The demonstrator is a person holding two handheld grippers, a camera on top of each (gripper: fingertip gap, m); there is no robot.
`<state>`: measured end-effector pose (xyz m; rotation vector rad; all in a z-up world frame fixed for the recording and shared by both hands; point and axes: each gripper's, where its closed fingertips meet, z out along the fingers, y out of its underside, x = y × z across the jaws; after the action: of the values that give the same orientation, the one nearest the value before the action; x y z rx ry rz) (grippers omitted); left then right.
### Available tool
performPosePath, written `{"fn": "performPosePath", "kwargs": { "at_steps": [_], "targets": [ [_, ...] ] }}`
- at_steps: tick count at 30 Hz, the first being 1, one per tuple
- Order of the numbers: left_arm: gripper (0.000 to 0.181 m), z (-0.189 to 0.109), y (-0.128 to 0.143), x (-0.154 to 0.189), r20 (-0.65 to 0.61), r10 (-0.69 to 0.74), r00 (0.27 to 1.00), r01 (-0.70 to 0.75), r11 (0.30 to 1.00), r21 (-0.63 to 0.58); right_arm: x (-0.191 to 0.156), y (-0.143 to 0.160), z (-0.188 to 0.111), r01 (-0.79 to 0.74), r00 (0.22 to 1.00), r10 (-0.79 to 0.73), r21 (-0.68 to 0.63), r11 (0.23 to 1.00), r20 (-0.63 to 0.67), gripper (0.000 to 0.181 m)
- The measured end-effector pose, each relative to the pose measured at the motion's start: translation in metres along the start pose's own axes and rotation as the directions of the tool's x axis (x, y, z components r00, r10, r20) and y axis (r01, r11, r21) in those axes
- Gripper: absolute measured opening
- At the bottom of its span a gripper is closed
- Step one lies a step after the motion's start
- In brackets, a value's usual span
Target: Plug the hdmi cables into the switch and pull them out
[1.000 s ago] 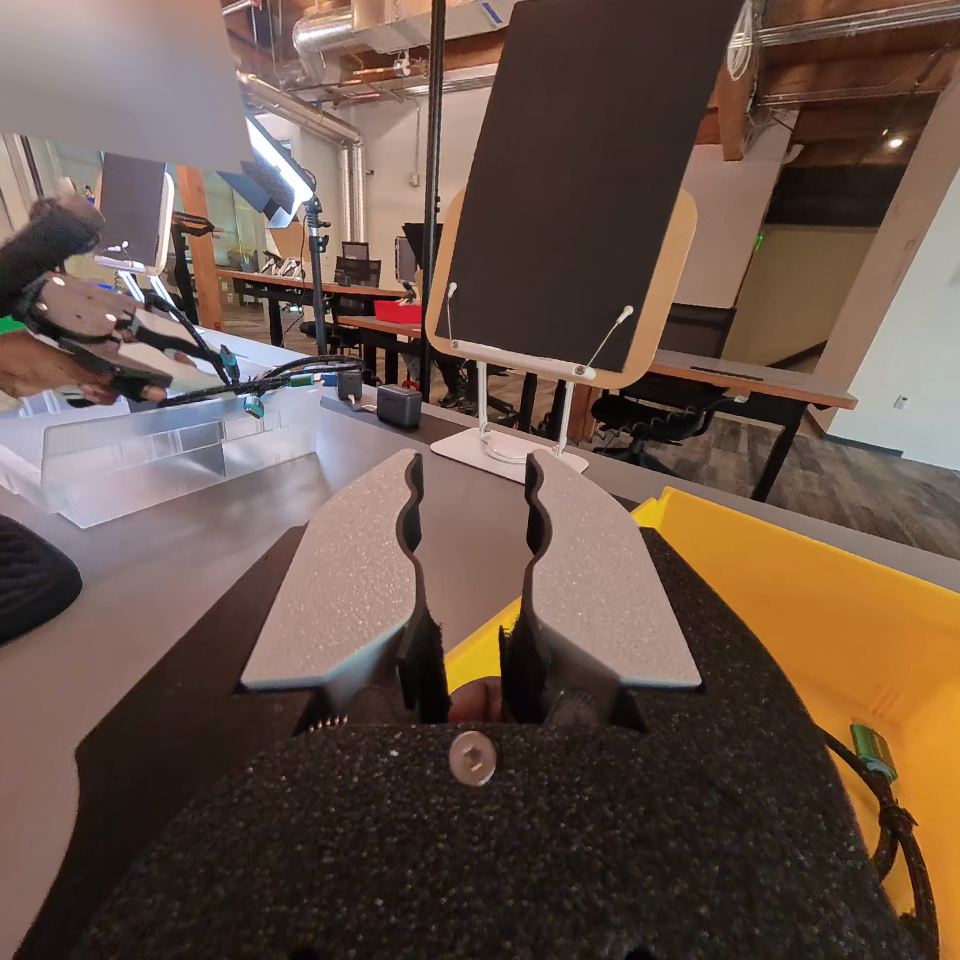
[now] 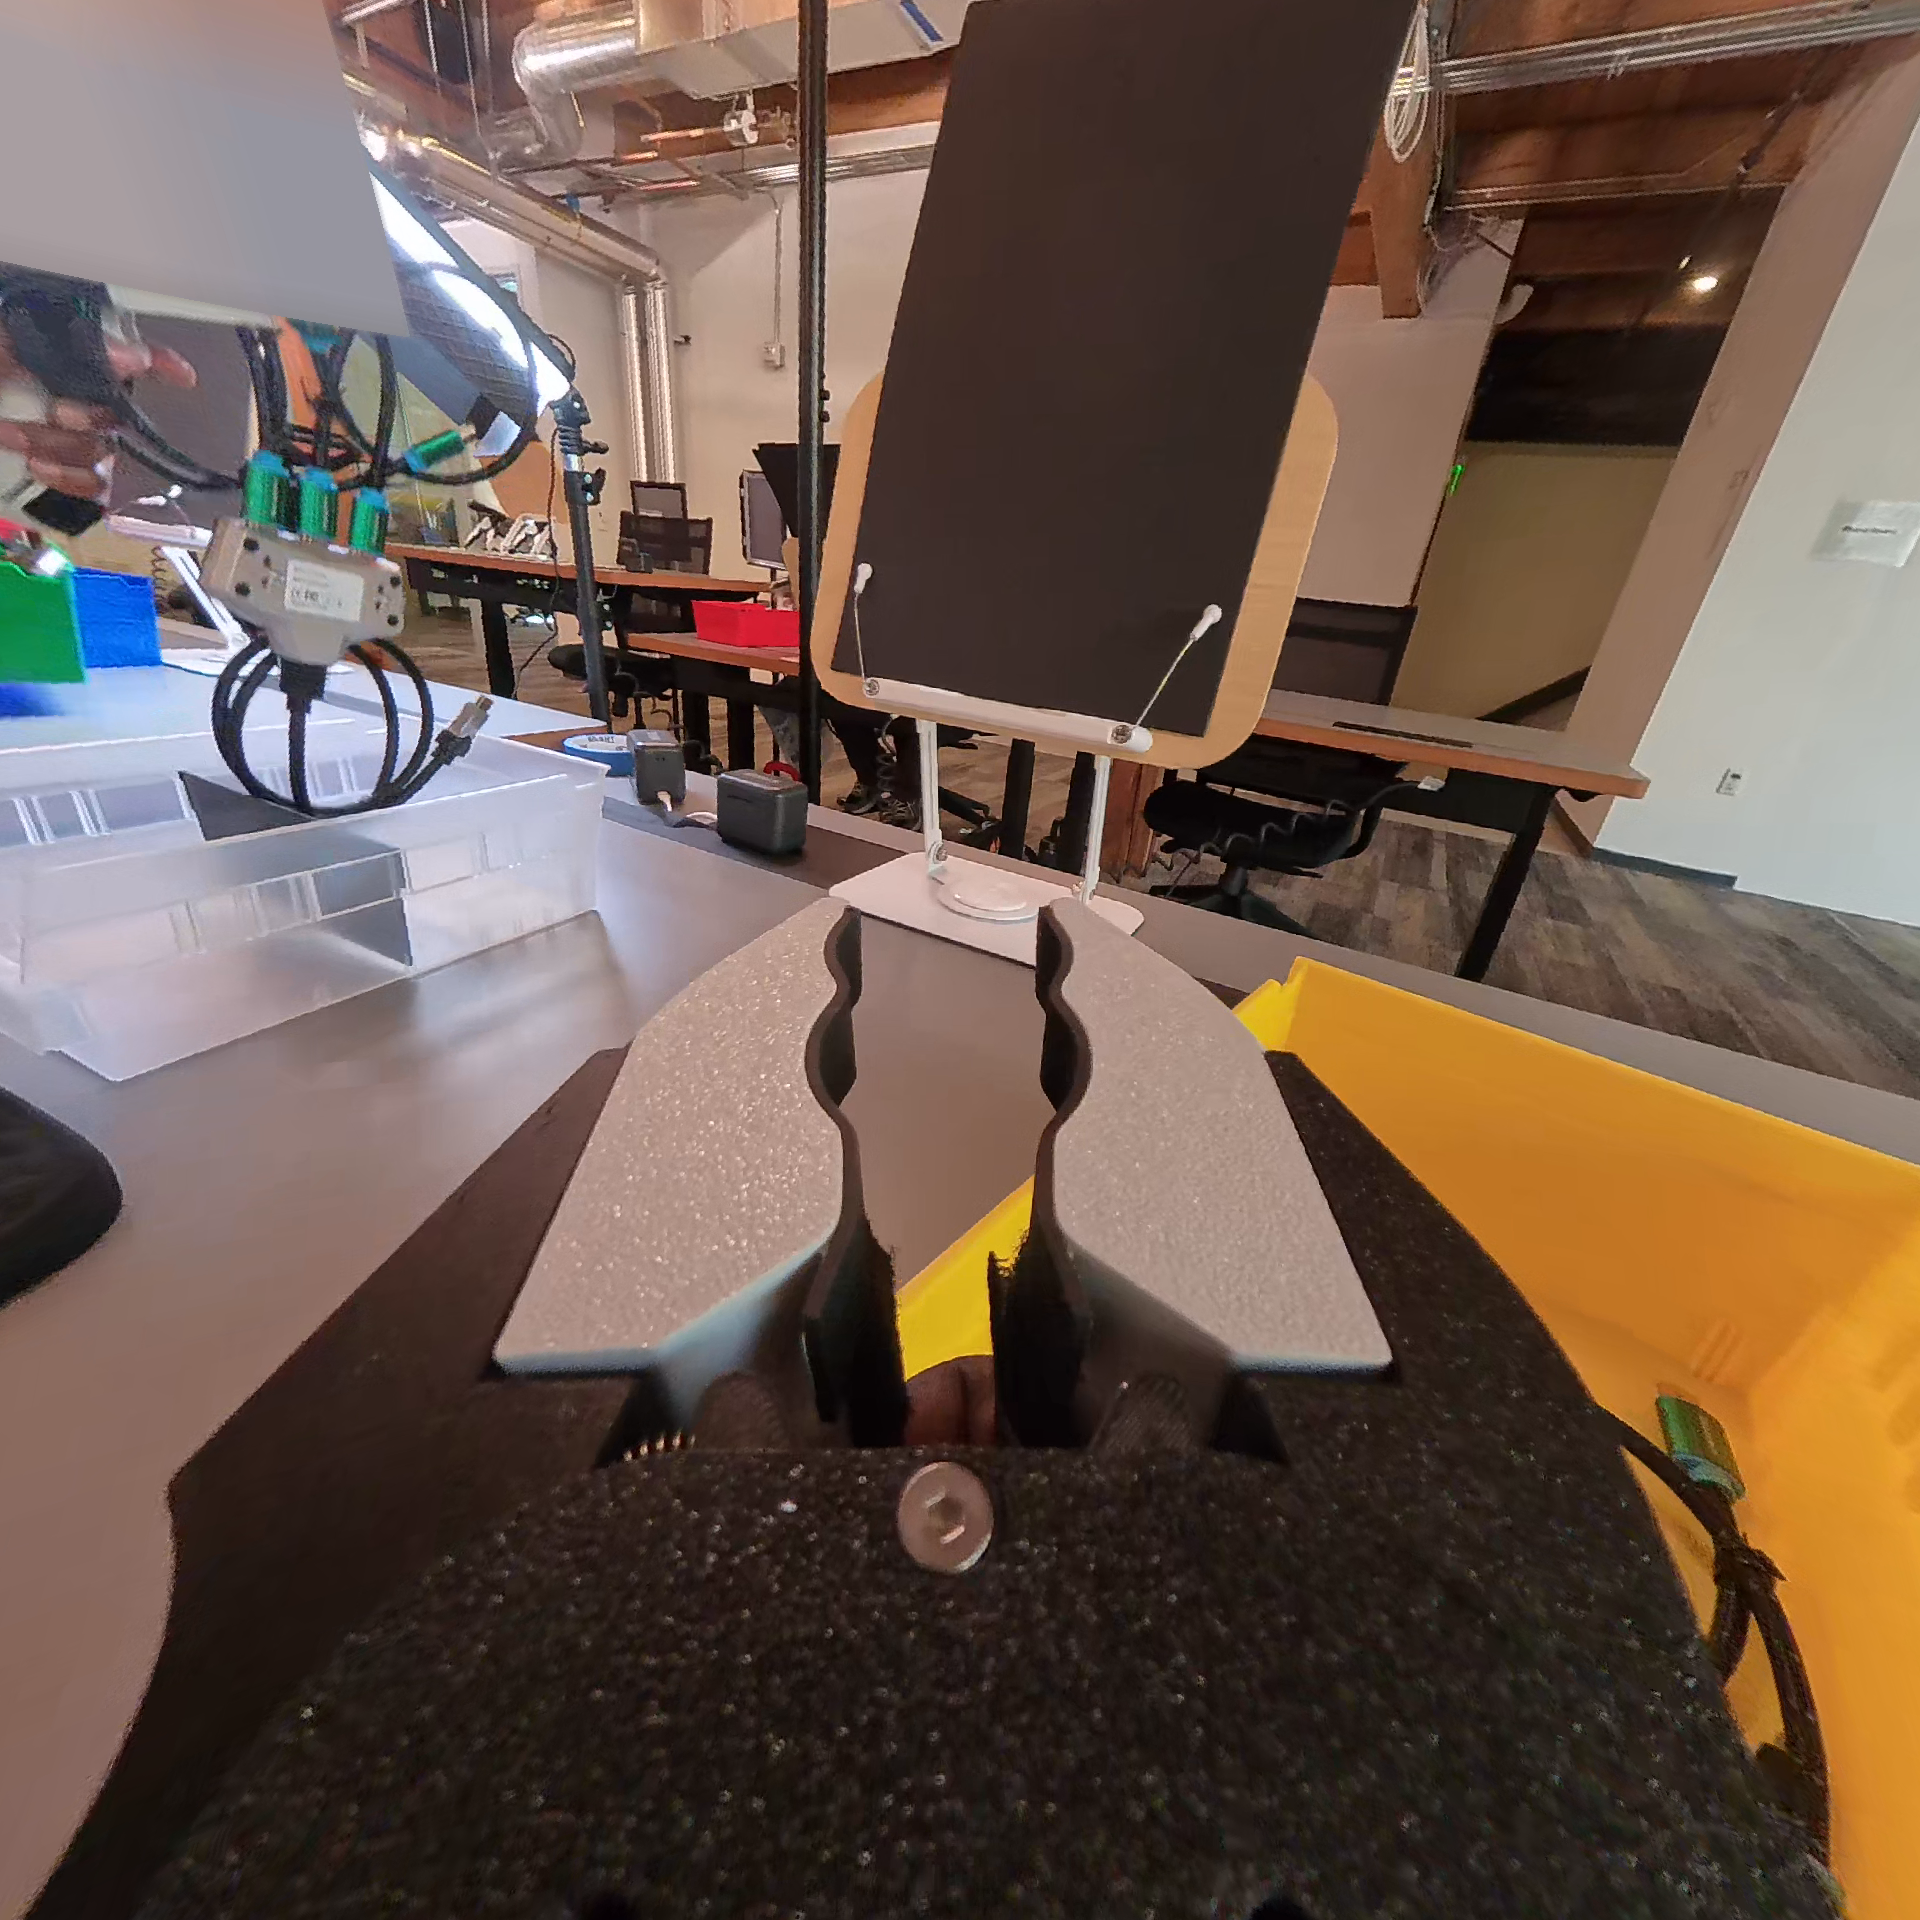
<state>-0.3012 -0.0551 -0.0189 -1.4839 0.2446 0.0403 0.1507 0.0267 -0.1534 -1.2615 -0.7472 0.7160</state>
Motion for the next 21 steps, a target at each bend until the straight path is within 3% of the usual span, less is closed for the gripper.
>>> {"fn": "performPosePath", "kwargs": {
  "at_steps": [13,17,21],
  "targets": [
    [0.008,0.007,-0.123,0.078,-0.177,0.195,0.965,-0.158,0.967,0.202,-0.025,-0.005,0.007,-0.035,0.996,0.033,0.021,0.999,0.087,0.032],
    [0.008,0.003,-0.172,0.110,-0.271,0.215,0.938,-0.120,0.937,0.327,-0.039,-0.010,0.012,-0.022,0.991,0.018,0.032,0.999,0.131,0.032],
    [0.008,-0.004,-0.216,0.154,-0.445,0.222,0.867,-0.020,0.910,0.415,-0.050,-0.018,0.014,-0.026,0.986,0.016,0.056,0.998,0.166,0.032]
  ]
}}
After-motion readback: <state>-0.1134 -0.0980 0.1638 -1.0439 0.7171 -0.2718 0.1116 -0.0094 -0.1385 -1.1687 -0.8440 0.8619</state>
